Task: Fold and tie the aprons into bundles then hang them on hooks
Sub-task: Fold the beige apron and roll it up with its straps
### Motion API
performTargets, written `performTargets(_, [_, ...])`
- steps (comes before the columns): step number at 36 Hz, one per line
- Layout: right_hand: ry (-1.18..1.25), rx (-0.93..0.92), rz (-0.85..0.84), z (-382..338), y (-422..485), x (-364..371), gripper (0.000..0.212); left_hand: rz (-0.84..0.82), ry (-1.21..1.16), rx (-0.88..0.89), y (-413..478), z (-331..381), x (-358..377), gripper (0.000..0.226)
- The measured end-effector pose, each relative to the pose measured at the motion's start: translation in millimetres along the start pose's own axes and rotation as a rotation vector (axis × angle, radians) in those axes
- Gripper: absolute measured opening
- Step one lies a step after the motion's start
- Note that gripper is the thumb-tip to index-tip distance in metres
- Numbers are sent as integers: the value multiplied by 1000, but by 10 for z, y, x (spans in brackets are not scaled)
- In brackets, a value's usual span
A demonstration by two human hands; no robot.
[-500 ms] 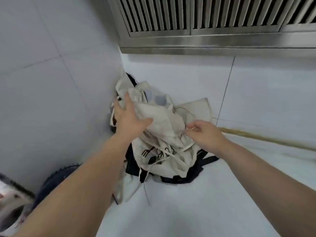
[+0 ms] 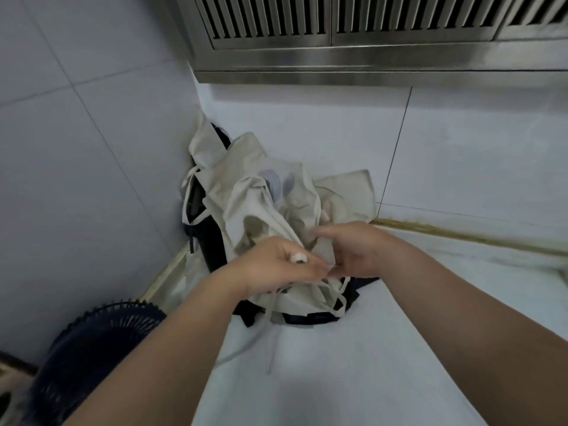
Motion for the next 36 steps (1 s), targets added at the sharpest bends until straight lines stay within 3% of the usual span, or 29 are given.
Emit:
performTargets(2, [44, -99, 123, 50, -15, 32, 10, -48, 20, -16, -155, 29, 66, 18])
performTargets(5, [112, -303, 267, 82, -99, -2, 18, 86, -24, -22, -359, 138, 71, 8])
performTargets(8, [199, -475, 420, 107, -297, -96, 44, 322, -66, -95, -522, 230, 18, 20])
performTargets(12, [184, -732, 614, 87, -666, -308, 37, 387, 119, -191, -689, 336, -47, 31])
performTargets(14, [200, -783, 595, 108, -907, -399, 42, 388, 294, -139, -738, 385, -11, 28])
performTargets(18, [330, -806, 384, 231, -1319, -576, 44, 305, 525, -44, -751, 493, 329, 101])
performTargets(20, [340, -797, 284, 331, -1470, -648, 42, 215, 571, -43, -701, 486, 561, 115])
performTargets(22, [307, -805, 275, 504, -1674, -774, 43, 139, 630, -53, -665, 526, 890, 109])
performTargets(23, [295, -812, 294, 549, -1723, -814, 43, 131, 649, -51, -631, 512, 975, 93])
performTargets(25, [293, -818, 435, 744, -1883, -1038, 43, 189, 667, 17, -620, 588, 1254, 28])
performTargets(26, [322, -807, 552, 844, -1960, -1185, 43, 271, 610, 55, -644, 651, 1363, 10])
performTargets(29, [431, -791, 813, 1148, -2197, -1551, 36, 571, 330, 173, -750, 897, 1628, 35])
performTargets(31, [358, -819, 703, 1341, -2338, -1603, 29, 772, 43, 183, -831, 1112, 1751, 33])
performTargets(32, [288, -799, 607, 1457, -2415, -1599, 39, 839, -166, 163, -864, 1192, 1815, 30])
performTargets(34, [167, -715, 446, 1630, -2511, -1566, 61, 876, -551, 97, -918, 1323, 1907, 23])
performTargets(36, [95, -675, 376, 1779, -2593, -1517, 69, 862, -759, 77, -991, 1393, 1986, 17])
Point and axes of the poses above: each hand's wrist, its own y-axis towards the middle knuckle, its own x-axis out of the palm, z = x × y, the point moved 1 cm from there along y, towards the middle knuckle, and after that the axes turned 11 degrees about x, right-handed, at the moved point
